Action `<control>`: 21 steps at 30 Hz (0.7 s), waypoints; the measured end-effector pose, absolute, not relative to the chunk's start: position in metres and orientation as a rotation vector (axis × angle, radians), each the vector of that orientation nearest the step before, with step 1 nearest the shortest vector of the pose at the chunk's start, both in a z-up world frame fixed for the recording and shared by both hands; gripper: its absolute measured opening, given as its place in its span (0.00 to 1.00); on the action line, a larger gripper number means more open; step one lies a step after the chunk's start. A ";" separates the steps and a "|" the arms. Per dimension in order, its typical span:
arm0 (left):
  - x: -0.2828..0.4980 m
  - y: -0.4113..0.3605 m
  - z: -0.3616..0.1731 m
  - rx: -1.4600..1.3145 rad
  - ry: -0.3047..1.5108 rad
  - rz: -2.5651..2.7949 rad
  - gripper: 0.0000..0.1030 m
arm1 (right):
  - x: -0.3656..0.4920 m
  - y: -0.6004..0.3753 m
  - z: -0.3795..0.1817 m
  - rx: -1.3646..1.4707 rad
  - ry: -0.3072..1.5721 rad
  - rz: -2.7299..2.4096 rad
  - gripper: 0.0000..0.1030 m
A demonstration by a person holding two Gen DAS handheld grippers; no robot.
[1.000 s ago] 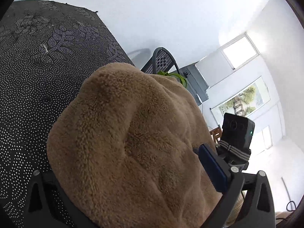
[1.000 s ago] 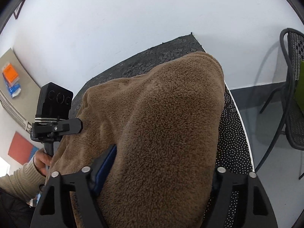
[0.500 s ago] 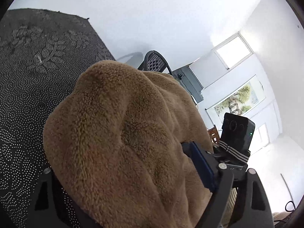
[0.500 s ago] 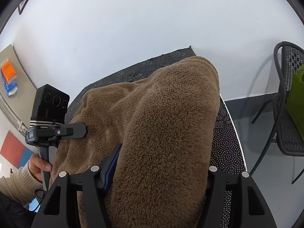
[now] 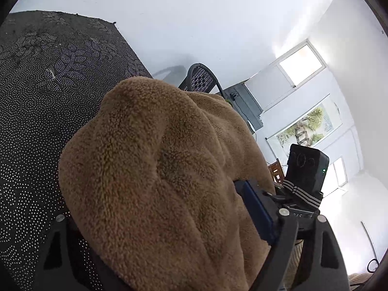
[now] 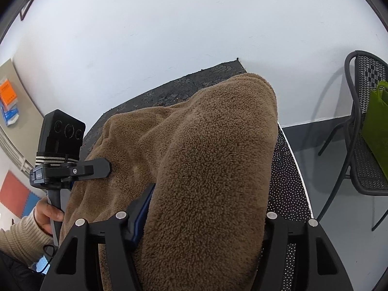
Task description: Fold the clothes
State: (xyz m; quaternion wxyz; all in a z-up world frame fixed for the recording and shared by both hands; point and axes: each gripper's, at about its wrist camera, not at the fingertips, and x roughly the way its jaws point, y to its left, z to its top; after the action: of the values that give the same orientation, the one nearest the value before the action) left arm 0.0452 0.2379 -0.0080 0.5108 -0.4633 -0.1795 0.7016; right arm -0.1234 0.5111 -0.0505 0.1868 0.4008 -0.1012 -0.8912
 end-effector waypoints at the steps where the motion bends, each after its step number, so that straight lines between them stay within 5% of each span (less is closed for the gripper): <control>1: 0.045 0.238 -0.008 -1.119 -0.419 1.696 0.85 | -0.124 0.511 -0.051 1.128 -0.277 -2.511 0.64; 19: 0.045 0.228 -0.017 -1.214 -0.375 1.748 0.91 | -0.109 0.521 -0.048 1.146 -0.277 -2.564 0.75; 21: 0.050 0.225 -0.012 -1.201 -0.330 1.800 0.98 | -0.106 0.522 -0.047 1.147 -0.272 -2.575 0.75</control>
State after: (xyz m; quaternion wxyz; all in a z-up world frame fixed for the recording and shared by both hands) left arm 0.0503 0.2253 -0.0117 0.4583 -0.4876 -0.1340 0.7309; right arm -0.1064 0.5223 -0.0471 0.1542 0.4001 -0.0950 -0.8984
